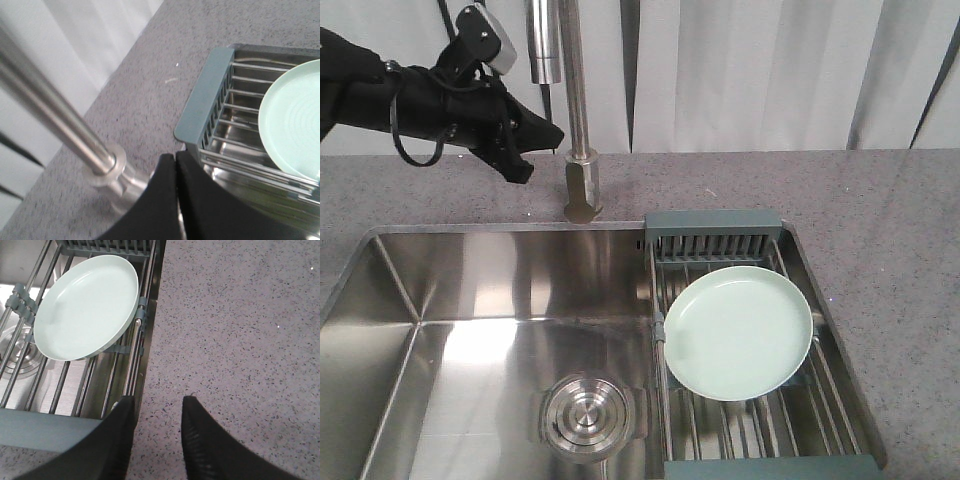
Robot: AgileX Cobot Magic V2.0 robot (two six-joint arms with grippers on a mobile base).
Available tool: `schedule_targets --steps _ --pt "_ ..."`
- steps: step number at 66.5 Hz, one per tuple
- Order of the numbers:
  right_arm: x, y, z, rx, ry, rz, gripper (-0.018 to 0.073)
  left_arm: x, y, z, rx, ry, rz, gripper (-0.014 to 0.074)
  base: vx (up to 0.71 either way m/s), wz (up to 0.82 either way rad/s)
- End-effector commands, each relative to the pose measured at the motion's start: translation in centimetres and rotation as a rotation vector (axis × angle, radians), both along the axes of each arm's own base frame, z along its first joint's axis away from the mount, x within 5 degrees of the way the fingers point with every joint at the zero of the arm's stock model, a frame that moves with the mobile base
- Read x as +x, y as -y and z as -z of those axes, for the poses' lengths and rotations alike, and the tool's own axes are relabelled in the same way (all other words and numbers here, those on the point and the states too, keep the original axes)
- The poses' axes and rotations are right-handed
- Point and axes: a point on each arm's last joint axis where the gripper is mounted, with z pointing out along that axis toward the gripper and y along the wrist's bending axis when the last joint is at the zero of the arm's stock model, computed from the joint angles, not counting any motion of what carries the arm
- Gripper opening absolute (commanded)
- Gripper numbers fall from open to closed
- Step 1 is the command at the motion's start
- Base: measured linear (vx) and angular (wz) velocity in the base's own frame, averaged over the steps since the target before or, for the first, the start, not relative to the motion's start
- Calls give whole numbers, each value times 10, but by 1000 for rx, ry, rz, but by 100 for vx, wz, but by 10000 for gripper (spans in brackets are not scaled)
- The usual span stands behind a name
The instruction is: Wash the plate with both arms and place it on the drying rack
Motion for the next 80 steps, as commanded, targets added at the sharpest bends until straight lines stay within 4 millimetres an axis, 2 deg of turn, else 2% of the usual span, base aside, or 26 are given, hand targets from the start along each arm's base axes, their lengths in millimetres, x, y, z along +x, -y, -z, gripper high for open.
schedule_targets --steps 1,10,19,23,30,55,80 --pt "4 1 -12 0 77 7 232 -20 -8 -45 -29 24 -93 -7 0 0" --pt "4 1 -12 0 78 7 232 -34 -19 -59 1 -45 -234 -7 0 0" --pt "4 1 -12 0 77 7 232 -48 -34 -70 -24 -177 -465 -7 0 0" --pt "4 1 -12 0 77 7 232 -56 -43 -70 -6 -244 -591 -7 0 0" --pt "4 1 -12 0 77 7 232 -73 -56 -69 -3 -242 -728 -7 0 0" --pt "4 1 -12 0 77 7 232 -160 -75 -47 -71 -192 -829 -6 0 0" --pt "4 1 -12 0 77 7 232 -226 -92 -29 -132 -168 -947 -6 0 0"
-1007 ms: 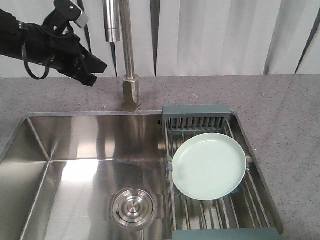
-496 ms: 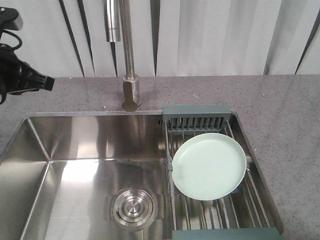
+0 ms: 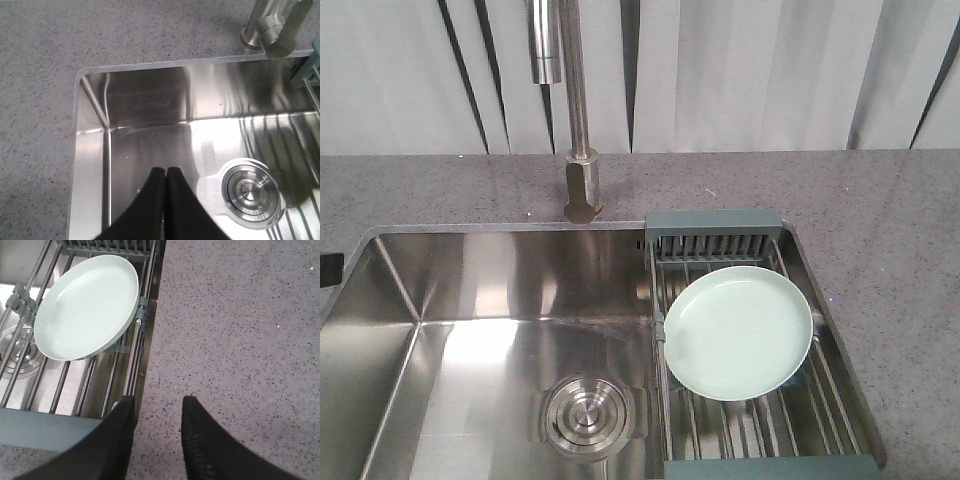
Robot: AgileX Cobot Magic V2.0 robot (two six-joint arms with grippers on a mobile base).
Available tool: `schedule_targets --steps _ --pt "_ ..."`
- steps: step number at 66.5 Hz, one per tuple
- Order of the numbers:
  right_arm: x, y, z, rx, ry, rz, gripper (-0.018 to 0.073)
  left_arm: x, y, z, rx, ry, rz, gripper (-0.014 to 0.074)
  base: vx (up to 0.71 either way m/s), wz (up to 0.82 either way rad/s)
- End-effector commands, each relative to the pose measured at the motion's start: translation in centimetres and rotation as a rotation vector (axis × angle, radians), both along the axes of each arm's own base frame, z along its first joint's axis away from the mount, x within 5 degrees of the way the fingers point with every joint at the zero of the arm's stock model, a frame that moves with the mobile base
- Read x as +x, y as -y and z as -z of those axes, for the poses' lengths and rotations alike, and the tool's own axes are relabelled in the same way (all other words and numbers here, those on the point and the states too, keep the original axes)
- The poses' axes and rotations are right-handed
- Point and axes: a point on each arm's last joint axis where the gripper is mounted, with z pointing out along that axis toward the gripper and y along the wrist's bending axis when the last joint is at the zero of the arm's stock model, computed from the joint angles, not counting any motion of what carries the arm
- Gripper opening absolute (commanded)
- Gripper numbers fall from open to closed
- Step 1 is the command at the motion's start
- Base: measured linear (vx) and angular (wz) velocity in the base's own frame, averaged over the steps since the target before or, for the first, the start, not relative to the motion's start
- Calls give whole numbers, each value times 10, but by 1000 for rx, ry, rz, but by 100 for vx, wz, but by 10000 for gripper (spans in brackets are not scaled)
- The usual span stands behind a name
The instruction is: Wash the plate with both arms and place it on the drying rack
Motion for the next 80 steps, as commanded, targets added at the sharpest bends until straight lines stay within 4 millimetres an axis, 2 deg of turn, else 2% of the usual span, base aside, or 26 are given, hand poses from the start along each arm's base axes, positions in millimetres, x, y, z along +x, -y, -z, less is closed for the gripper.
schedule_targets --steps 1,23,35,42,80 --pt "4 1 -12 0 77 7 232 -14 -3 -14 -42 111 -31 -6 0 0" --pt "4 1 -12 0 77 7 232 -64 -10 -3 -49 169 -31 -6 0 0" --pt "4 1 -12 0 77 7 232 -82 -13 7 -52 195 -30 -6 0 0" --pt "4 1 -12 -1 77 7 232 -87 -14 11 -52 178 -30 -6 0 0" --pt "4 1 -12 -1 77 7 232 -87 -14 11 -52 171 -29 -6 0 0"
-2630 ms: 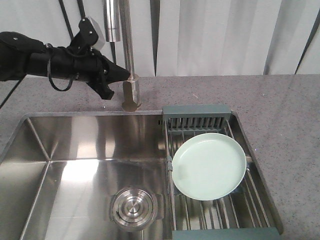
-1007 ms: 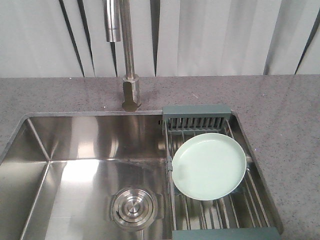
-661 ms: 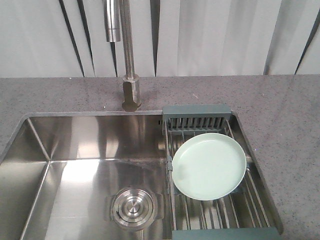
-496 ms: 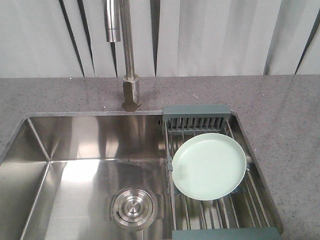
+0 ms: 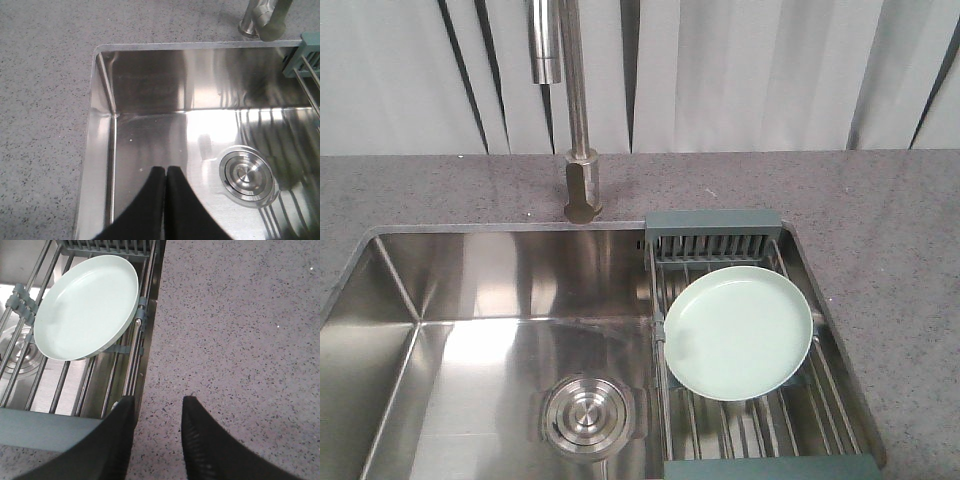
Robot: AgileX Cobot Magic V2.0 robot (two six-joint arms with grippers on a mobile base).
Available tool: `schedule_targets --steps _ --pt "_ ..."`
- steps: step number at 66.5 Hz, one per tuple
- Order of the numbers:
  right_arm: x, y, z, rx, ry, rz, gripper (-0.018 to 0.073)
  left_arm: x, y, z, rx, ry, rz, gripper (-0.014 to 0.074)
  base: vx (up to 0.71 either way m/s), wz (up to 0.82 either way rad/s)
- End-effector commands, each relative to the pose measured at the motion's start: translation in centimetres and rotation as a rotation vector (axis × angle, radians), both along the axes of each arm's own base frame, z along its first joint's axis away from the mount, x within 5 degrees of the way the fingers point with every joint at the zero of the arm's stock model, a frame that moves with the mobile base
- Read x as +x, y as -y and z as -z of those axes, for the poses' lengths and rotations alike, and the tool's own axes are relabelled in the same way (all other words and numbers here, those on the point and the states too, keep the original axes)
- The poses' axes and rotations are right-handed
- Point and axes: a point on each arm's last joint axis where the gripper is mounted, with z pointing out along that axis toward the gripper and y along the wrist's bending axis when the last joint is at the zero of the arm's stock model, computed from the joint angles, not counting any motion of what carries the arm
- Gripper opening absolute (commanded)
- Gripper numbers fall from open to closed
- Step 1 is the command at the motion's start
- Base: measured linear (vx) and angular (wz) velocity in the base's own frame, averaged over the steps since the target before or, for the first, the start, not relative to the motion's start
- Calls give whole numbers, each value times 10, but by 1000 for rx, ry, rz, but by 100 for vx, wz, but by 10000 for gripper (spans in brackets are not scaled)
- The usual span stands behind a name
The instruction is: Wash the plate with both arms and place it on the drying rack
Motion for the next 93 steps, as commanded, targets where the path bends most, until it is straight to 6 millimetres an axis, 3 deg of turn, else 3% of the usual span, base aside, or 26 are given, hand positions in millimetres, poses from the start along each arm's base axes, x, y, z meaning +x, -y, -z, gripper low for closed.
schedule_targets --steps 1,11,22,45,70,93 --pt "4 1 -12 -1 77 7 232 3 0 -12 -20 79 -4 -6 0 0" --pt "4 1 -12 3 77 7 232 2 -1 -11 0 115 -7 -6 0 0" --pt "4 1 -12 2 77 7 232 -9 -2 0 -33 306 -5 -6 0 0" --pt "4 1 -12 2 76 7 232 -39 -16 53 -44 494 -173 -6 0 0" --pt "4 1 -12 3 77 7 232 -46 -16 111 -57 755 -182 -6 0 0" --pt "3 1 -12 3 81 7 232 -46 -16 110 -29 766 -172 -6 0 0"
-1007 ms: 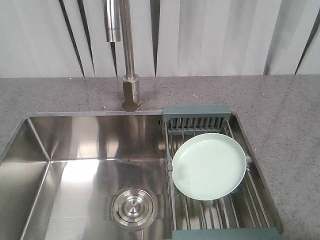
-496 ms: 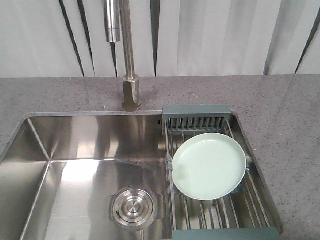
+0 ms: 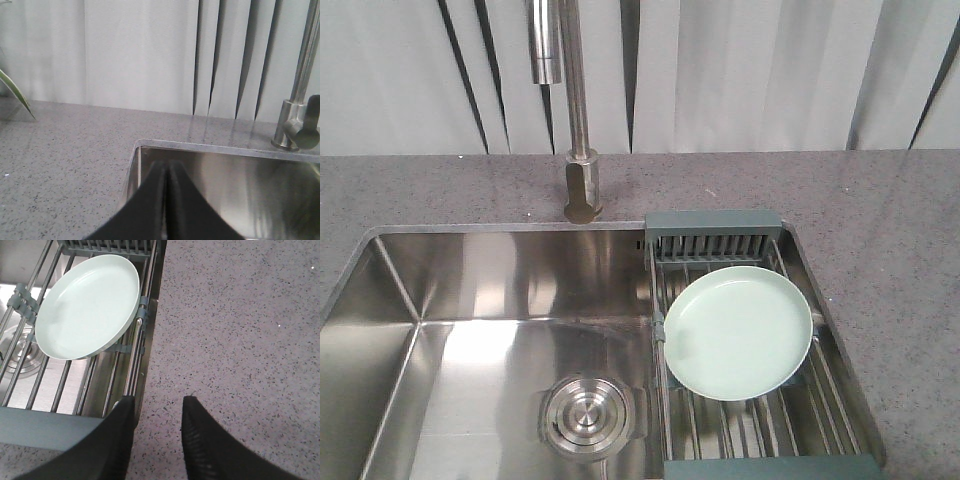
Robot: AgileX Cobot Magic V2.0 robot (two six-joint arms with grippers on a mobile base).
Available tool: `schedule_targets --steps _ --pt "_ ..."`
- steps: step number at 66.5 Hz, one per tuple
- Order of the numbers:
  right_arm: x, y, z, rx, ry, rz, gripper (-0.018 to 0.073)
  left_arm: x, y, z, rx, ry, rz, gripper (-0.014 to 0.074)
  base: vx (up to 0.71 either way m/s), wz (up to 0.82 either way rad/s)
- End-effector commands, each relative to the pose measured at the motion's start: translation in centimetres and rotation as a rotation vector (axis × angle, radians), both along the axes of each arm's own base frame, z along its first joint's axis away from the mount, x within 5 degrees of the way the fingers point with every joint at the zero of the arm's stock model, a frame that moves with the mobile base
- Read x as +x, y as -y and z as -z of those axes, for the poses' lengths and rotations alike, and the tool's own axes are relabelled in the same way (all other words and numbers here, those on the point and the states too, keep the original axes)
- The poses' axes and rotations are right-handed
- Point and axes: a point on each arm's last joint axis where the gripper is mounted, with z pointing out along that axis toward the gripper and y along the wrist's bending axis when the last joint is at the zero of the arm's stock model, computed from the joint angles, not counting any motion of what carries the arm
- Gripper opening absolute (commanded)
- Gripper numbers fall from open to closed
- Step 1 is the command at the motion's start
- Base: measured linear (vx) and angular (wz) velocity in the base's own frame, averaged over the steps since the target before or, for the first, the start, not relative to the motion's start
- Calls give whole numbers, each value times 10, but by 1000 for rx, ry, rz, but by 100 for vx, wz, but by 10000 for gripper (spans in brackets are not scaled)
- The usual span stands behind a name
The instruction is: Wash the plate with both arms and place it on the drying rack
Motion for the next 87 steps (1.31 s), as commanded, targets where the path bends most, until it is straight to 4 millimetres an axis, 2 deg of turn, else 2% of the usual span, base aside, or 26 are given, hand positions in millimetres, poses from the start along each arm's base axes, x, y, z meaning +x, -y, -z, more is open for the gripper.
schedule_targets --steps 1,87 --pt "4 1 -12 0 80 8 232 -3 0 -16 25 119 0 -6 0 0" --pt "4 1 -12 0 75 7 232 -3 -1 -16 42 112 -16 -6 0 0"
